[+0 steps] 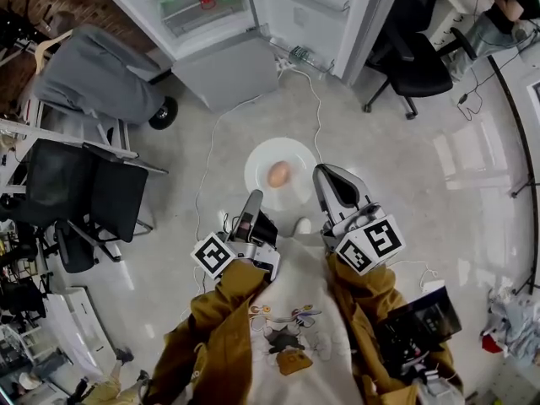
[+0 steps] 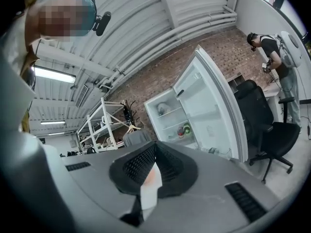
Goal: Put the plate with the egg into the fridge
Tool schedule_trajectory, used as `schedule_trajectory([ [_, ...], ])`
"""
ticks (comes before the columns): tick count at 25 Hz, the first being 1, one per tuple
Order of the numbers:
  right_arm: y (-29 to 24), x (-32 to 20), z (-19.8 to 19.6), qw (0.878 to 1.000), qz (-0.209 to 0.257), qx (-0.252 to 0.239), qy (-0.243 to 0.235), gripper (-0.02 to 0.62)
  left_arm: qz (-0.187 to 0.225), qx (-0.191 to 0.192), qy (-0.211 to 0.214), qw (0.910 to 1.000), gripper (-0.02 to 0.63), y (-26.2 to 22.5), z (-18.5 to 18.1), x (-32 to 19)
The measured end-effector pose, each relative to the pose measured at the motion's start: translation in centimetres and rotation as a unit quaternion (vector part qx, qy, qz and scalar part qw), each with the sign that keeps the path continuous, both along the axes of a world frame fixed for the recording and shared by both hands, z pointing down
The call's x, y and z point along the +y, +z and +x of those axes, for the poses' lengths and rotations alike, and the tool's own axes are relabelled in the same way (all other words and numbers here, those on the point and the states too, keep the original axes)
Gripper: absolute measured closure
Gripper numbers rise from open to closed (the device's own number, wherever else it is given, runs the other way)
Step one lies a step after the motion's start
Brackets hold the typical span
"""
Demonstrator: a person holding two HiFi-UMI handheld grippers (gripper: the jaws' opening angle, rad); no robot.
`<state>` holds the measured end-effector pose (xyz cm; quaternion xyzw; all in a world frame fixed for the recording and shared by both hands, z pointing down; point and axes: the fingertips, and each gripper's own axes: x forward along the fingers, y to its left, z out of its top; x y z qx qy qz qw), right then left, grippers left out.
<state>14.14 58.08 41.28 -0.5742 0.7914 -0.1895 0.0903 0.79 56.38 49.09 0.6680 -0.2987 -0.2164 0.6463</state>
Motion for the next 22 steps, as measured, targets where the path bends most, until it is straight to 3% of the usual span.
schedule_trajectory([
  [9, 1.5, 1.6, 0.9, 1.000, -0.009, 0.002, -0.017, 0.589, -0.015, -0.020, -0.025, 0.9994, 0.588, 1.1, 0.0, 2.4],
  [22, 3.4, -1.0, -0.3, 0.999, -0.044, -0.004, -0.020, 0.589, -0.034, -0.011, -0.053, 0.9979, 0.588, 2.3, -2.2, -0.4],
])
